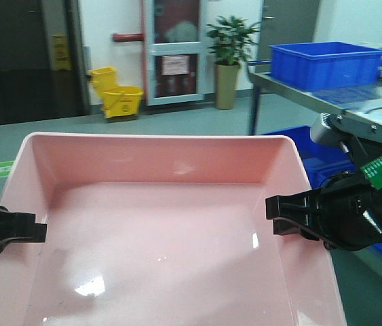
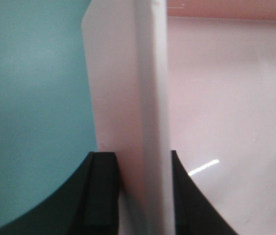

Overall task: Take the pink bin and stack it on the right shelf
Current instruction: 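Hold the pink bin with both grippers while driving to the metal table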

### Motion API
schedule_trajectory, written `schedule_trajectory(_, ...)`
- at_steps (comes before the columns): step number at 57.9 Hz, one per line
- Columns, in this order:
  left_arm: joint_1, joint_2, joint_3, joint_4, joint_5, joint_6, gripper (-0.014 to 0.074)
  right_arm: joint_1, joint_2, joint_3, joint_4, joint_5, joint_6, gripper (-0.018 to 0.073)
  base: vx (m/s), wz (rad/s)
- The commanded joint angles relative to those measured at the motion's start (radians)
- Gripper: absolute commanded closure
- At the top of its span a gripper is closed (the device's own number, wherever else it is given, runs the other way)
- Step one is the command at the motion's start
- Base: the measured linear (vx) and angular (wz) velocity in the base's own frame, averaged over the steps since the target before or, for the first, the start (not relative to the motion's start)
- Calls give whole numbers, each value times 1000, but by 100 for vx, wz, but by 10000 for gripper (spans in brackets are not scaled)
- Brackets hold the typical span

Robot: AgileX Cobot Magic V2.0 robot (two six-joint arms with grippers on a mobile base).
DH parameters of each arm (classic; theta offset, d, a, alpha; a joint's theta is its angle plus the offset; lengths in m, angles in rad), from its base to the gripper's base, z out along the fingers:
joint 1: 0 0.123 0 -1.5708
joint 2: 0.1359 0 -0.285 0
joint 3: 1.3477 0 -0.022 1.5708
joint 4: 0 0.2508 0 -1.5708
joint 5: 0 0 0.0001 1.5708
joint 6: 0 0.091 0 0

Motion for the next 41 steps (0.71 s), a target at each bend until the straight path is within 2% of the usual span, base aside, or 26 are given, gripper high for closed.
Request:
schedule_trajectory(1, 7, -28, -29, 2, -57, 0, 598, -20, -33, -33, -55, -101, 5, 568, 25, -59)
schedule_trajectory(20, 7, -28, -29, 2, -57, 0, 598, -20, -33, -33, -55, -101, 5, 568, 29, -38)
schedule_trajectory(41, 7, -28, -29, 2, -57, 0, 598, -20, -33, -33, -56, -101, 5, 568, 38, 2)
